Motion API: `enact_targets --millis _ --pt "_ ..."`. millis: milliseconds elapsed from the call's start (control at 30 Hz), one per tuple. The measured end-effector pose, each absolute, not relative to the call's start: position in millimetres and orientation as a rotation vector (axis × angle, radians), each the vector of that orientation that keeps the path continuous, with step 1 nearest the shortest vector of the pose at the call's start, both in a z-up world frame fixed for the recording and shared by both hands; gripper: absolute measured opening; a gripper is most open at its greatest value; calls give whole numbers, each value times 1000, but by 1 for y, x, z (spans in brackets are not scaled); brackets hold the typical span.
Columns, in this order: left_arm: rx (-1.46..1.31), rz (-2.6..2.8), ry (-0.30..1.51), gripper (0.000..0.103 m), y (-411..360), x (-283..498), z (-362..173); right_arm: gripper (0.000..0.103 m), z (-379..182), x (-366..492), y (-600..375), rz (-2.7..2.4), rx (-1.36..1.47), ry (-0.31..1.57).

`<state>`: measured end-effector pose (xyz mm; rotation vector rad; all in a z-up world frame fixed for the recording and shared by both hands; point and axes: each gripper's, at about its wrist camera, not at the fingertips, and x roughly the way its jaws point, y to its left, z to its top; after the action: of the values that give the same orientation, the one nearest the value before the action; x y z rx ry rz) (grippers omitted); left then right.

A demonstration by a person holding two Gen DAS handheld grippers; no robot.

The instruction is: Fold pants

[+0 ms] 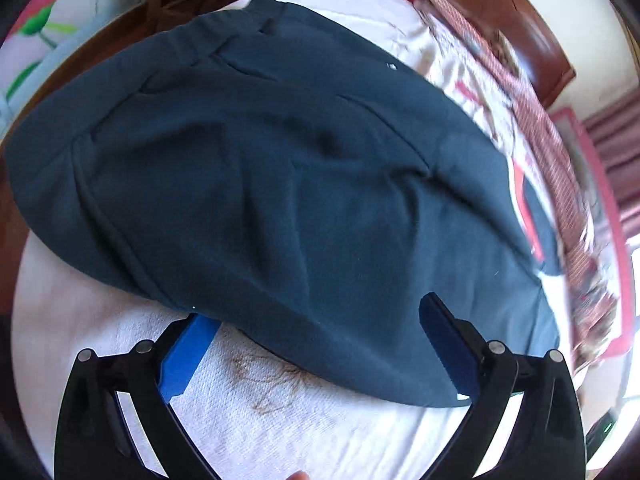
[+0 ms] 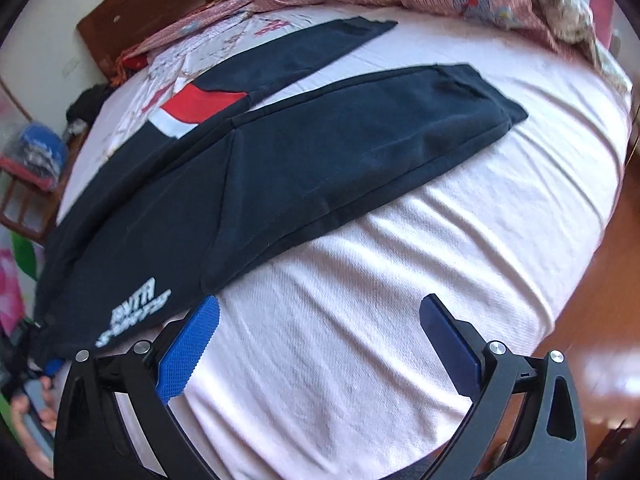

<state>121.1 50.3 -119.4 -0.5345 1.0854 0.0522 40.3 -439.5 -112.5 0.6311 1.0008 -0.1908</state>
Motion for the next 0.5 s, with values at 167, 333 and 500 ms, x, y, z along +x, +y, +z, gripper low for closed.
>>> enact_targets --millis 167,333,500 --pt "-575 50 1088 100 57 126 -117 100 -134 62 -478 -117 950 1010" --pt "-573 48 1092 101 57 124 -122 100 -138 77 -482 -76 1049 951" --pt "-558 41 1092 101 53 123 -125 100 -145 91 -485 -158 1047 952"
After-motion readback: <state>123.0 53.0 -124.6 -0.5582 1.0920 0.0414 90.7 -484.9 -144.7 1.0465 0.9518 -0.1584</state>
